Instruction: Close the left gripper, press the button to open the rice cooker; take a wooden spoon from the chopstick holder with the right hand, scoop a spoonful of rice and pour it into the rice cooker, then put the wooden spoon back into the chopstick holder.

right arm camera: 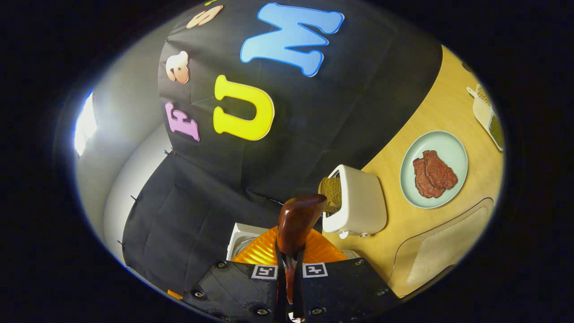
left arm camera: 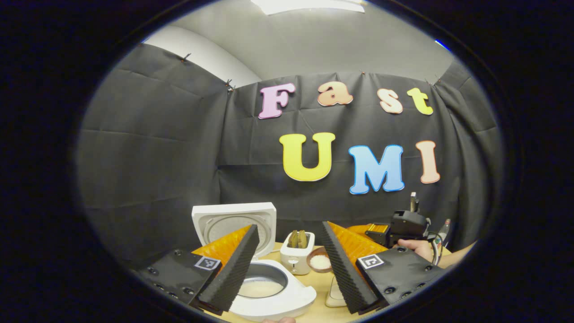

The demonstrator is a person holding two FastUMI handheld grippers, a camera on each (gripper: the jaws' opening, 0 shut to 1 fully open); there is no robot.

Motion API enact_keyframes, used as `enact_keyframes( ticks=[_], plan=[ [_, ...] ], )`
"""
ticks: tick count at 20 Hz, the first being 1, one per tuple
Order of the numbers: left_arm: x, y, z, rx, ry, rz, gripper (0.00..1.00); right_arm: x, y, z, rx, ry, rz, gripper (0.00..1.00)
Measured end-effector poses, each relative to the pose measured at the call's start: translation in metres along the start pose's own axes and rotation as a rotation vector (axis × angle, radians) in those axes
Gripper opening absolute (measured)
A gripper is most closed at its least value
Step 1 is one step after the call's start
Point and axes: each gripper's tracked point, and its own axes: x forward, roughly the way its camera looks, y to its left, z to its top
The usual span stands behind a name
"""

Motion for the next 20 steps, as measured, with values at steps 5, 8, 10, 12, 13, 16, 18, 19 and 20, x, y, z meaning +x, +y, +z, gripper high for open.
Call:
enact_keyframes(
  ticks=[5, 8, 10, 12, 13, 16, 18, 19, 20],
  plan=[
    [-0.005, 0.014, 0.007, 0.014, -0.015, 0.025, 0.99, 0.034, 0.013, -0.033, -0.044, 0.069, 0.008, 0.06],
    [-0.006, 0.022, 0.011, 0.001, -0.029, 0.035, 0.99, 0.051, 0.016, -0.051, -0.084, 0.107, 0.0, 0.06],
    [-0.009, 0.026, 0.013, -0.02, -0.042, 0.032, 0.99, 0.062, 0.018, -0.062, -0.102, 0.127, -0.001, 0.06],
    [-0.01, 0.033, 0.012, -0.025, -0.045, 0.039, 0.99, 0.073, 0.019, -0.073, -0.139, 0.148, -0.017, 0.06],
    [-0.012, 0.037, 0.011, -0.021, -0.045, 0.042, 0.99, 0.077, 0.018, -0.076, -0.17, 0.156, -0.025, 0.06],
    [-0.015, 0.044, 0.007, -0.01, -0.037, 0.039, 0.99, 0.088, 0.024, -0.094, -0.3, 0.191, -0.042, 0.06],
    [-0.017, 0.049, 0.001, -0.009, -0.031, 0.039, 0.99, 0.092, 0.028, -0.105, -0.385, 0.206, -0.05, 0.06],
    [-0.018, 0.051, 0.0, -0.014, -0.028, 0.038, 0.99, 0.094, 0.03, -0.109, -0.429, 0.215, -0.051, 0.06],
    [-0.017, 0.053, -0.001, -0.018, -0.028, 0.036, 0.99, 0.096, 0.034, -0.115, -0.473, 0.224, -0.05, 0.06]
  ],
)
